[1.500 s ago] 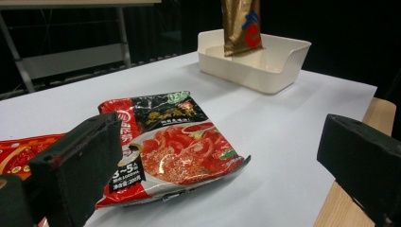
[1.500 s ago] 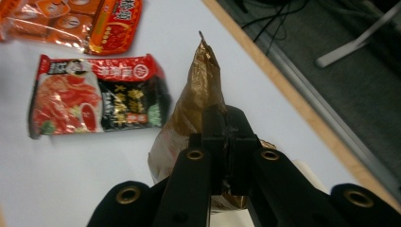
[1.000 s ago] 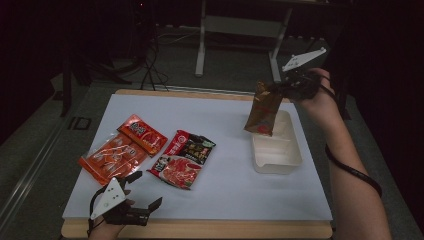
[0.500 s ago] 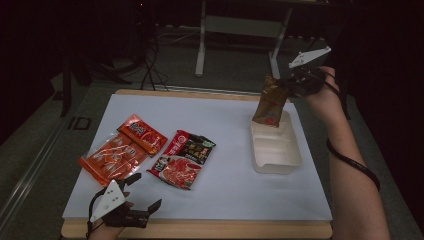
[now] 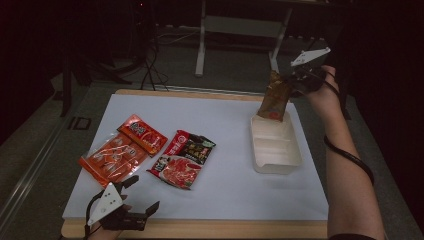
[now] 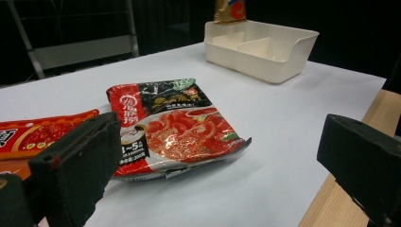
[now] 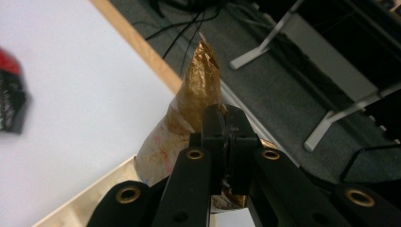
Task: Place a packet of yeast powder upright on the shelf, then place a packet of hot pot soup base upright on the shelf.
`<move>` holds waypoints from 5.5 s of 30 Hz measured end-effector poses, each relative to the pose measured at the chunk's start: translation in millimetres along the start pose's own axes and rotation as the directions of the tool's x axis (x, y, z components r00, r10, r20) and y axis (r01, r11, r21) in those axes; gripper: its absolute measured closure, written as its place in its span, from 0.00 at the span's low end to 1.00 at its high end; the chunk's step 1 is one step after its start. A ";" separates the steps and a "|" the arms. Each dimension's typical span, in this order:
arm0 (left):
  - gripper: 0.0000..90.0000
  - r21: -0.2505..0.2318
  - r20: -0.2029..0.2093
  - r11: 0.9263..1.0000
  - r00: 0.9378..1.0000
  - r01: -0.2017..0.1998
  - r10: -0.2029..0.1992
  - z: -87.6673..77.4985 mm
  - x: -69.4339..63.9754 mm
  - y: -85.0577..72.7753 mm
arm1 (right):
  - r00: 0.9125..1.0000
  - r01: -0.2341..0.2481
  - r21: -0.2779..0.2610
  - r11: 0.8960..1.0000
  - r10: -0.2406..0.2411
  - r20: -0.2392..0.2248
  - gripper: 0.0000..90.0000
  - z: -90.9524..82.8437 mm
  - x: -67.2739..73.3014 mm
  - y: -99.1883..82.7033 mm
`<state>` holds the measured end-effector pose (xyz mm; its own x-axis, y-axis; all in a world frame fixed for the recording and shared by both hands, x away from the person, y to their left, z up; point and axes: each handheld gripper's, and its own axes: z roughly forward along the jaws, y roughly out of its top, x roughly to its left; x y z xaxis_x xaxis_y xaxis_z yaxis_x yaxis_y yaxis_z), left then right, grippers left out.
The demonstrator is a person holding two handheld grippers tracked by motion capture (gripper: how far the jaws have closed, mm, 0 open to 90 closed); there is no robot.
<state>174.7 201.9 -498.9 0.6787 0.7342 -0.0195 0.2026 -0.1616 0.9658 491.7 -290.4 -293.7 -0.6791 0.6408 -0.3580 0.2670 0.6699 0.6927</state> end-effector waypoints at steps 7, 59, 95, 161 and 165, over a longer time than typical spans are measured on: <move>0.02 0.006 -0.004 1.000 1.000 0.001 -0.001 -0.2 -0.4 -0.8 | 1.000 0.006 -0.032 0.999 -0.006 0.005 0.98 14.6 -1.6 -13.4; 0.02 0.008 0.034 1.000 0.999 -0.027 0.027 6.2 -2.6 2.5 | 0.950 -0.298 -0.098 0.950 0.284 -0.131 0.38 9.0 31.1 -55.1; 0.03 0.019 0.108 0.999 0.993 0.038 -0.039 18.2 0.0 31.1 | 0.904 -0.350 -0.336 0.875 0.222 -0.364 0.15 -73.0 194.0 -124.1; 1.00 0.554 -0.212 0.809 0.973 0.195 -0.089 119.3 76.7 6.3 | 0.895 -0.317 -0.443 0.839 0.109 -0.433 0.21 -86.7 219.0 -136.5; 1.00 0.554 -0.198 0.813 0.977 0.181 -0.083 120.8 65.6 9.0 | 0.896 -0.313 -0.445 0.839 0.106 -0.431 0.21 -87.2 219.4 -136.6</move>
<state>306.3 168.9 -522.7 0.5064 0.8609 -0.0485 0.6786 -0.3632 0.6385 246.5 -274.0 -412.2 -0.8751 0.4835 0.0226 0.1327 0.1948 0.9718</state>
